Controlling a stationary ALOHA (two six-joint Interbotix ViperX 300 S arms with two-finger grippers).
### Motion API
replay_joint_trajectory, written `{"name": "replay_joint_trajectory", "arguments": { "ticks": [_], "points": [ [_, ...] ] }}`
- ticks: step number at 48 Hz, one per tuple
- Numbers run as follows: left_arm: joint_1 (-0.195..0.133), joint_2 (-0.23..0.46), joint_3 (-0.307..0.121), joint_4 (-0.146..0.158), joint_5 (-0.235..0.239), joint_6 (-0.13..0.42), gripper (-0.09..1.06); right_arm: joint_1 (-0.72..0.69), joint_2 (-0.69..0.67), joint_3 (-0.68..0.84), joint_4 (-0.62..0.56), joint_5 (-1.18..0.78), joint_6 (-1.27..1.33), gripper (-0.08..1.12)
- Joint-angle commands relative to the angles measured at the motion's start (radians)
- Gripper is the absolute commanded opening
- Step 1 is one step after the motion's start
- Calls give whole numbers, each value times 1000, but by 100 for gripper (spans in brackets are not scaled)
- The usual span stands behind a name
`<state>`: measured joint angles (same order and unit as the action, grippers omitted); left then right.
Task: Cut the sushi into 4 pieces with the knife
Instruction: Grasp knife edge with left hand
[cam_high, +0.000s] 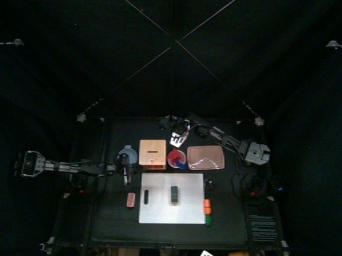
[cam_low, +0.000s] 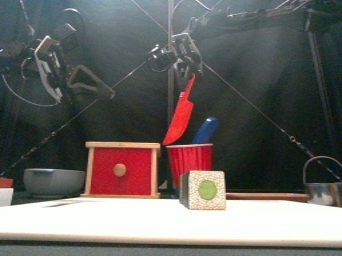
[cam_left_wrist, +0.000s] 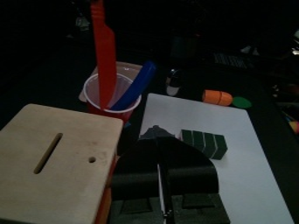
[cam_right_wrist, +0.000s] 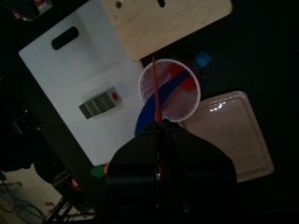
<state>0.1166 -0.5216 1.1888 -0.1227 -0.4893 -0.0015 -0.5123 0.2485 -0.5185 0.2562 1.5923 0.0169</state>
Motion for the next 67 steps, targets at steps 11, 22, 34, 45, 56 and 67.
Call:
{"name": "replay_joint_trajectory", "arguments": {
  "ticks": [11, 22, 34, 45, 56, 67],
  "points": [
    [32, -2, -12, 0, -8, -2, -2, -9, -161, 25, 14, -115, -11, 34],
    [41, -25, -14, -2, -15, -2, -2, 20, -281, 192, 14, -284, -11, 34],
    [51, -81, -6, 0, -15, 2, -2, 80, -443, 445, 8, -551, -11, 34],
    [71, -129, -3, 0, -28, 2, -2, 135, -600, 724, 12, -888, -6, 34],
    [75, -137, -6, 0, -29, 0, -1, 227, -709, 999, 0, -1238, -12, 34],
    [77, -135, -35, 0, -29, 6, 0, 351, -762, 1235, -103, -1516, 3, 34]
  ]
}}
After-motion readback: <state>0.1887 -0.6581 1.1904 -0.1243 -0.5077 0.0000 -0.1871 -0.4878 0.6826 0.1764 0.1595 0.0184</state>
